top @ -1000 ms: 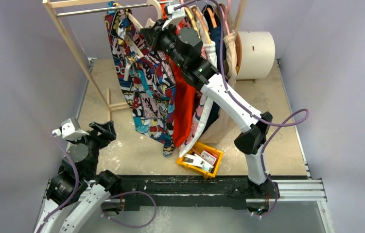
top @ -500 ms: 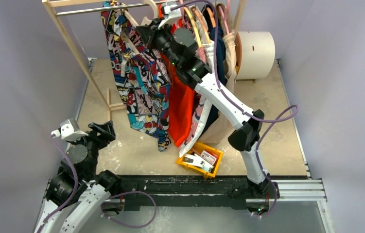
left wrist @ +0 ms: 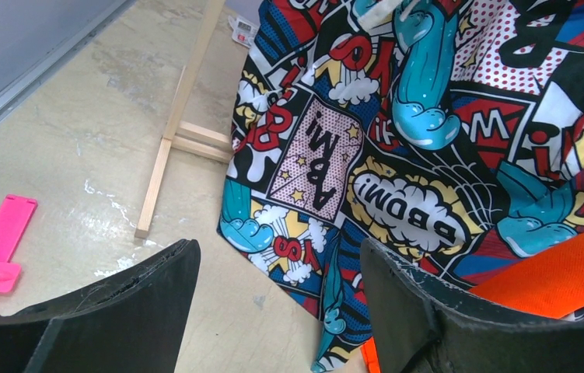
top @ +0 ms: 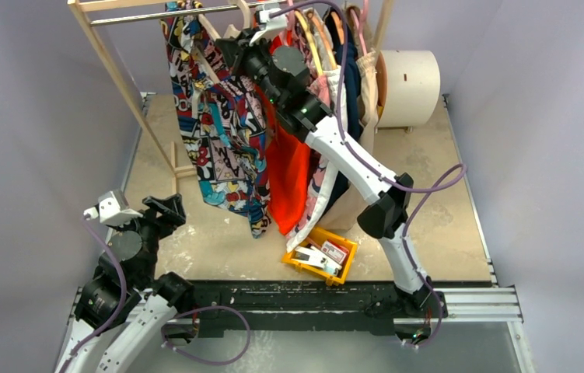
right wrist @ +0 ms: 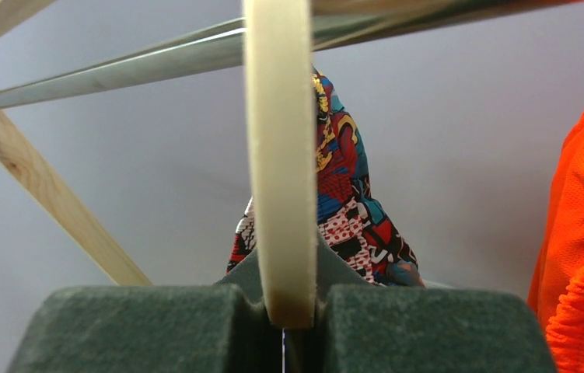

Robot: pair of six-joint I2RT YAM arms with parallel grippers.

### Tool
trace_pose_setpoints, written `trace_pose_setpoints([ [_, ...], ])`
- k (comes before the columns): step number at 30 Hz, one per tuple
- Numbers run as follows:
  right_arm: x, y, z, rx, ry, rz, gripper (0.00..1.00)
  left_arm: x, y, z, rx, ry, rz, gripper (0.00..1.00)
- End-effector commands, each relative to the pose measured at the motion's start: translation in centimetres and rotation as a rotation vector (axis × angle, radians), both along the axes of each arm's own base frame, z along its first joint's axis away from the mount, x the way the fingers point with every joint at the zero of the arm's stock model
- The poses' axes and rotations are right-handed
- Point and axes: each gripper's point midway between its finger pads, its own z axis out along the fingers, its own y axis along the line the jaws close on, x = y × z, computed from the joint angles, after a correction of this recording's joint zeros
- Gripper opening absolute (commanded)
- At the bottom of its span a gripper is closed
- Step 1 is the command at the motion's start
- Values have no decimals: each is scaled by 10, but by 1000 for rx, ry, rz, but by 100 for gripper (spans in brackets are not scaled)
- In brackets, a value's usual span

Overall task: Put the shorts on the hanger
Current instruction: Place the hanger on the clothesline.

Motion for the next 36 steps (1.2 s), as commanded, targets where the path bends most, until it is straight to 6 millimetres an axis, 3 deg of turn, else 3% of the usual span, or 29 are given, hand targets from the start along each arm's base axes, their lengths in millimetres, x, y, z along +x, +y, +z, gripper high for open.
trace_pose_setpoints([
  [1,-8,-17,52,117,-108,-39,0,3,0,8,-22,-32,13,74],
  [7,-12,-15,46,81,-102,-19,0,4,0,8,-19,-28,13,74],
  [14,-35,-18,57,53,-102,44,34,5,-1,7,-15,-23,13,74],
  [23,-62,-29,65,10,-79,92,43,4,-1,7,-16,-26,10,74],
  [29,-72,-29,42,-100,-10,117,45,4,-1,7,-17,-27,8,74],
  [36,-68,-33,8,-216,75,89,47,10,-7,3,3,1,-9,74],
])
